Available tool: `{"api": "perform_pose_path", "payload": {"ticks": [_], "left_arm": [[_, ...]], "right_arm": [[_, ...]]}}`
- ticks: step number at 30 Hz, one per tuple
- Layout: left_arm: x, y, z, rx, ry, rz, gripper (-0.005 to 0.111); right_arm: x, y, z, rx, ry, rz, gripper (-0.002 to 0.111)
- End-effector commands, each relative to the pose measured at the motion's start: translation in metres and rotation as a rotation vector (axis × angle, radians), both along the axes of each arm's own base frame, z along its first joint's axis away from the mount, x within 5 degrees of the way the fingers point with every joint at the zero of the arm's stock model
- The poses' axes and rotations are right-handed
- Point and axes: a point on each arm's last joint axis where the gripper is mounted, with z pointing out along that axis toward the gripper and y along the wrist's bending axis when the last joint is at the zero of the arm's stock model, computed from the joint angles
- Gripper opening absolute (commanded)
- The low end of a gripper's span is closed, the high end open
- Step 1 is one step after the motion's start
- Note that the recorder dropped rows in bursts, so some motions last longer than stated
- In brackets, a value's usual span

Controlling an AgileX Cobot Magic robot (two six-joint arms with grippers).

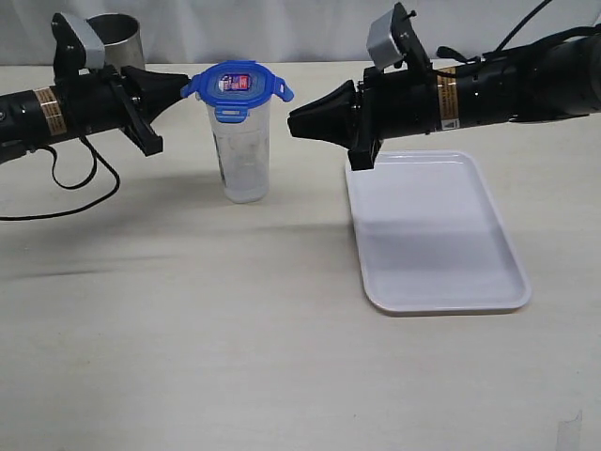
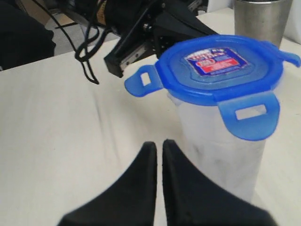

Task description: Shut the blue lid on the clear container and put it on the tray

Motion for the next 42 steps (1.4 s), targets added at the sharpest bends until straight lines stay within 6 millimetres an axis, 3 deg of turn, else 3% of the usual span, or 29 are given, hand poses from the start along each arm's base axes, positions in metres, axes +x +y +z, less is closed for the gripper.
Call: {"api": "perform_pose_path", "payload": {"ticks": [1,6,27,36,42], "left_arm": [[0.002,0.001,0.006,-0.074,-0.023,0.008,0.0],[0.0,-0.001,0.01,-0.106,-0.047,-0.025,0.0],[-0.005,-0.004,0.006,-0.054,-0.037,-0.087,0.0],[-0.005,-0.004,0.006,-0.055,-0.037,-0.086,0.0],[-0.005,-0.004,0.006,-0.055,-0.037,-0.086,0.0]], "right_arm": [[-0.003,0.002,0.001,0.008,0.018,0.043,0.004],[-0.007,0.003,0.004,0.042,0.026,0.085,0.004],[0.006,0.001,0.004,0.058,-0.006,-0.051,0.004],[0.001,0.025,-0.007,-0.007,-0.029,-0.03,0.004],[0.003,0.022,-0.005,-0.021,-0.037,-0.054,0.004]]}}
